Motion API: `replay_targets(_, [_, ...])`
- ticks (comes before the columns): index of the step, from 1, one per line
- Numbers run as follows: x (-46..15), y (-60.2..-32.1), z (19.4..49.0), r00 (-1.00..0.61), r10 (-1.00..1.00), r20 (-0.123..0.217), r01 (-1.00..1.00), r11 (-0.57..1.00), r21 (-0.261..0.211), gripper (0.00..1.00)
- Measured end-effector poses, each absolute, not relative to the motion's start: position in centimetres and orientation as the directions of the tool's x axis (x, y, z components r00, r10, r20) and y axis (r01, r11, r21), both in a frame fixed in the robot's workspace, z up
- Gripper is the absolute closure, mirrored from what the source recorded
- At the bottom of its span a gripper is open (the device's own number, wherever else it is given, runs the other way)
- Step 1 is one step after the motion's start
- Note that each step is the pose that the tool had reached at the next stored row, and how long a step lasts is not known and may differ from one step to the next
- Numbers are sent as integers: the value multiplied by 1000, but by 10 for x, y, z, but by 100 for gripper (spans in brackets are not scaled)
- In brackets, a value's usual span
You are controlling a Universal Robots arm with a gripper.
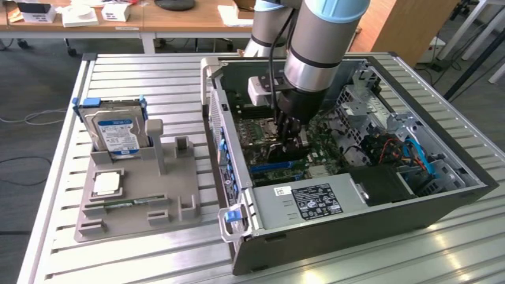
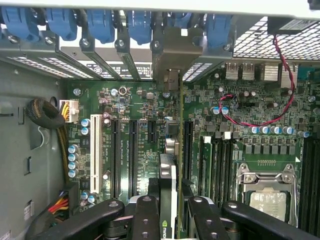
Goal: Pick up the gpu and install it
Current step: 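Insert the gpu into the slot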
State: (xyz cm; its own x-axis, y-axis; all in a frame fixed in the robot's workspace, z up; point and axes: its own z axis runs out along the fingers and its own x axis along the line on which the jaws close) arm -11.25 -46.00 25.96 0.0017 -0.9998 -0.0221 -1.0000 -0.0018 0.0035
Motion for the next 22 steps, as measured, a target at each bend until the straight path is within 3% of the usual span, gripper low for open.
replay_targets(22, [-113,-460,258,2,-1000,-22,-1000,-2,3,73])
